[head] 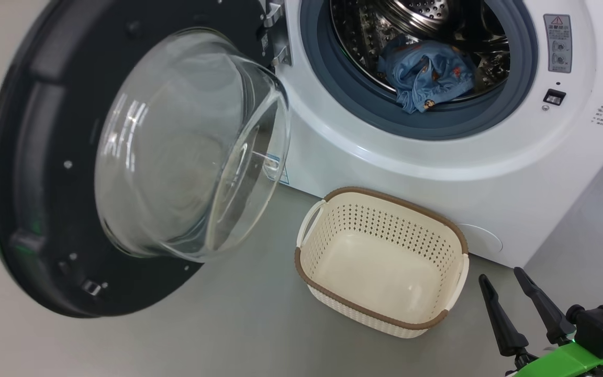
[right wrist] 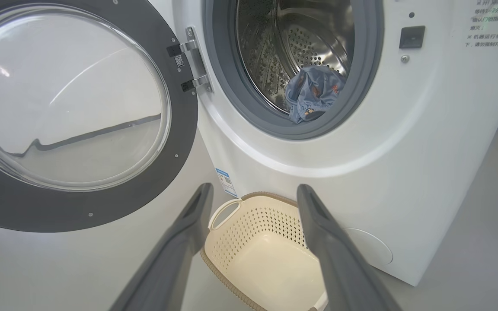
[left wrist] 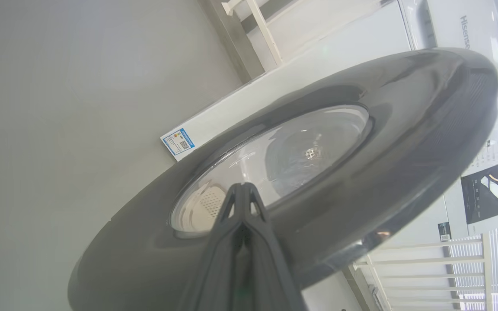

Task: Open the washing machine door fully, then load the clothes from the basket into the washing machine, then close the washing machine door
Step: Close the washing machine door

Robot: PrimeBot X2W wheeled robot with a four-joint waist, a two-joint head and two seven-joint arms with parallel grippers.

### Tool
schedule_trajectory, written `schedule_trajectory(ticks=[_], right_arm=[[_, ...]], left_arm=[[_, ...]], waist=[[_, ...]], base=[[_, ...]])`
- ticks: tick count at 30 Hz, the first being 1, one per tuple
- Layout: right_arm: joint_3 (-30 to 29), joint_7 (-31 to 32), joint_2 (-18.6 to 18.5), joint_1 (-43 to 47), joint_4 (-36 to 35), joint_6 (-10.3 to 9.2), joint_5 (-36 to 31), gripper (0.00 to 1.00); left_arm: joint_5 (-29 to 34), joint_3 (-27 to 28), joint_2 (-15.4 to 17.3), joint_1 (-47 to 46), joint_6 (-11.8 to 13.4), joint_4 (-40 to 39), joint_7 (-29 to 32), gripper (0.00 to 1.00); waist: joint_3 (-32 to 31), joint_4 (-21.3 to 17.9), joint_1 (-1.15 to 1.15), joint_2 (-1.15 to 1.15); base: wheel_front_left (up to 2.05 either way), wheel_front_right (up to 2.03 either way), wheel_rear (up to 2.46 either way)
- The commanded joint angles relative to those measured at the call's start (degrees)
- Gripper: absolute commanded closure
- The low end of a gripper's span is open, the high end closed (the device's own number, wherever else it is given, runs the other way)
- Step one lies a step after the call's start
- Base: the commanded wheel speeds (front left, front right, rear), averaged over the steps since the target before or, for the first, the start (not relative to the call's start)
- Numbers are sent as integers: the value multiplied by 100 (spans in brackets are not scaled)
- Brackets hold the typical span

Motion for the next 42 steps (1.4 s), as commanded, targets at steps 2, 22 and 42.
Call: schedule_trajectory(ticks=[2, 22, 42], right_arm=[[44, -47, -87, -19, -126, 26, -60, 0], [-97, -47, 126, 112, -126, 26, -78, 0], [-272, -47, 252, 97, -196, 26, -139, 0]], left_arm=[[-160, 89, 197, 66, -39, -505, 269, 100], [-510, -254, -35, 663, -39, -2247, 1228, 100], [12, -707, -573, 573, -40, -2889, 987, 100]], waist=[[-36, 19, 0, 0], [-313, -331, 0, 0], [-298, -1617, 0, 0]], base=[[0, 0, 0], [0, 0, 0], [0, 0, 0]])
